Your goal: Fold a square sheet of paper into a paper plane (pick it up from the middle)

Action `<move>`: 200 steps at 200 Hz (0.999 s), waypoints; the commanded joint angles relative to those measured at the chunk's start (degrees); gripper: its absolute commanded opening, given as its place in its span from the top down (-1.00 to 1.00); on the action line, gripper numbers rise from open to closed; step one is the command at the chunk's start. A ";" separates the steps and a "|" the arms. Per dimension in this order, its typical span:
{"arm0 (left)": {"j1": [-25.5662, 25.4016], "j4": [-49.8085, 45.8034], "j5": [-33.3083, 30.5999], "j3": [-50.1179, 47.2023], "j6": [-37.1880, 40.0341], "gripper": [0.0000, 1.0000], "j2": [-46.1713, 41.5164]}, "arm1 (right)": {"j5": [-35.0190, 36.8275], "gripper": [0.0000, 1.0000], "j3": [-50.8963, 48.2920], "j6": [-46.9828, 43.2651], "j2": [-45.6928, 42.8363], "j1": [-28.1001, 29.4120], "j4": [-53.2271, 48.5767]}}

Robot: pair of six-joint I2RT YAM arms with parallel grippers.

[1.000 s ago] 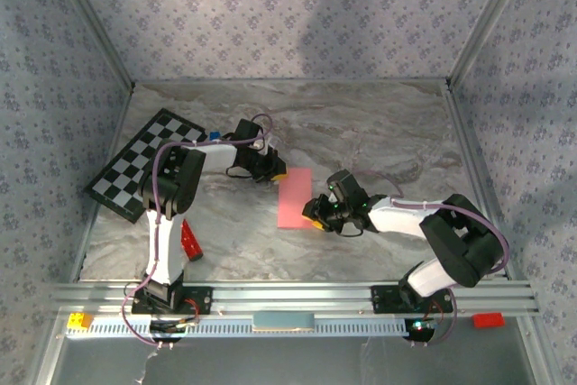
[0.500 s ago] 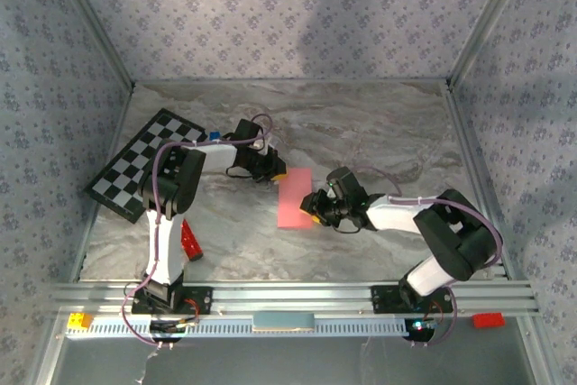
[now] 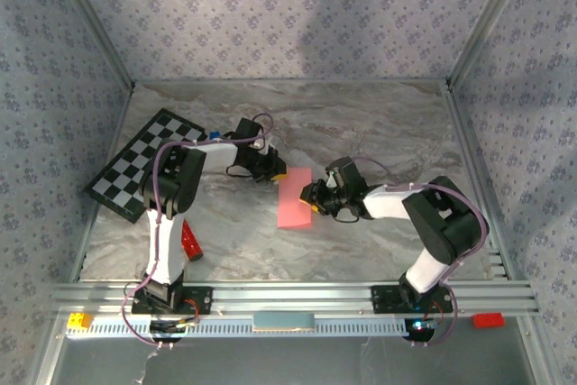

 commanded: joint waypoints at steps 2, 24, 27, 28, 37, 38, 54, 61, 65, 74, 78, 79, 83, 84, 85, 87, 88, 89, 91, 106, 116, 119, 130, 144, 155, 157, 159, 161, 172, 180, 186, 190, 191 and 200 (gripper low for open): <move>-1.41 -5.04 0.43 0.55 1.81 0.80 3.26 | -2.67 0.35 1.85 -2.25 1.53 -0.89 0.86; -1.46 -5.36 0.58 1.06 2.15 0.80 3.18 | -2.43 0.40 2.42 -3.67 1.96 -1.61 -0.67; -1.46 -5.29 0.63 1.06 2.13 0.79 3.11 | -2.32 0.40 2.39 -3.81 1.95 -1.72 -0.70; -1.46 -5.25 0.66 1.06 2.15 0.79 3.05 | -2.32 0.41 2.35 -3.84 1.92 -1.73 -0.70; -1.44 -5.03 0.82 1.11 2.04 0.75 2.80 | -2.68 0.44 2.27 -4.24 2.10 -1.98 -0.34; -1.45 -5.03 0.80 1.13 2.06 0.75 2.77 | -2.80 0.44 2.25 -4.27 2.09 -2.03 -0.30; -1.46 -5.41 1.13 1.49 2.87 0.63 1.77 | -3.70 0.58 2.24 -4.71 2.56 -2.43 0.25; -1.45 -5.57 1.21 1.58 3.34 0.57 1.09 | -3.88 0.65 2.17 -4.74 2.73 -2.64 0.42; -1.42 -5.64 1.32 1.59 3.54 0.54 0.69 | -4.01 0.69 2.28 -4.83 2.83 -2.74 0.52; -1.45 -5.64 1.25 1.59 3.87 0.45 -0.62 | -3.99 0.75 2.10 -4.74 2.90 -3.00 0.52; -1.44 -5.56 1.17 1.50 3.97 0.38 -1.31 | -3.89 0.77 2.07 -4.69 2.79 -3.11 0.48; -1.50 -5.56 1.15 1.50 3.99 0.36 -1.48 | -3.85 0.78 2.01 -4.67 2.78 -3.12 0.50; -1.52 -5.49 1.03 1.37 4.12 0.28 -2.26 | -3.74 0.80 1.88 -4.59 2.75 -3.26 0.59; -1.54 -5.44 0.95 1.35 4.24 0.27 -2.49 | -3.68 0.81 1.87 -4.57 2.76 -3.29 0.60; -1.55 -5.46 0.91 1.33 4.26 0.25 -2.69 | -3.65 0.81 1.79 -4.52 2.73 -3.34 0.61; -1.53 -5.40 0.77 1.26 4.42 0.23 -3.10 | -3.55 0.81 1.72 -4.49 2.61 -3.41 0.65; -1.54 -5.44 0.69 1.20 4.48 0.22 -3.35 | -3.54 0.82 1.71 -4.44 2.60 -3.40 0.68; -1.59 -5.45 0.56 1.13 4.51 0.20 -3.56 | -3.54 0.82 1.61 -4.41 2.56 -3.44 0.73; -1.63 -5.47 0.33 1.03 4.64 0.17 -4.04 | -3.47 0.82 1.54 -4.33 2.48 -3.48 0.82; -1.99 -5.21 -1.34 0.16 6.06 -0.04 -7.89 | -2.64 0.86 0.35 -3.29 1.58 -4.07 2.17; -2.63 -5.70 -3.42 -0.45 7.40 -0.09 -10.71 | -1.95 0.86 -0.63 -2.50 0.83 -4.45 3.22; -2.78 -5.87 -4.15 -0.65 7.89 -0.10 -11.50 | -1.75 0.86 -0.93 -2.32 0.54 -4.58 3.59; -3.78 -5.98 -6.24 -1.78 9.34 -0.11 -14.11 | -1.39 0.87 -1.67 -2.02 -0.34 -4.96 4.04; -5.42 -5.77 -8.63 -3.81 10.87 -0.10 -16.99 | -0.68 0.87 -2.40 -1.55 -1.27 -5.33 3.78; -7.16 -4.93 -10.40 -5.88 12.07 -0.08 -19.30 | -0.25 0.87 -3.11 -0.99 -1.91 -5.77 3.69; -7.57 -4.77 -10.67 -6.35 12.27 -0.08 -19.74 | -0.21 0.87 -3.20 -0.86 -2.02 -5.81 3.69; -7.91 -4.59 -11.03 -6.70 12.51 -0.08 -20.11 | -0.16 0.87 -3.35 -0.74 -2.11 -5.98 3.73; -8.24 -4.48 -11.42 -7.17 12.75 -0.08 -20.53 | -0.19 0.86 -3.43 -0.64 -2.18 -6.06 3.77; -10.50 -4.00 -13.82 -9.22 13.99 -0.06 -22.57 | -0.42 0.83 -3.83 -0.37 -2.53 -6.44 3.91; -12.32 -3.88 -15.56 -10.50 15.34 -0.05 -23.98 | -0.86 0.79 -3.86 -0.39 -2.72 -6.66 3.95; -13.55 -4.00 -16.88 -11.36 16.25 -0.05 -24.94 | -1.27 0.77 -3.77 -0.56 -2.87 -6.79 3.87; -14.34 -4.21 -17.80 -11.71 16.87 -0.05 -25.52 | -1.71 0.76 -3.64 -0.59 -2.93 -6.79 3.89; -14.58 -4.23 -18.05 -11.83 16.99 -0.04 -25.67 | -1.79 0.76 -3.61 -0.60 -2.93 -6.81 3.88; -16.43 -4.33 -20.17 -13.01 18.20 -0.04 -26.99 | -2.62 0.74 -3.32 -0.78 -2.98 -6.83 3.63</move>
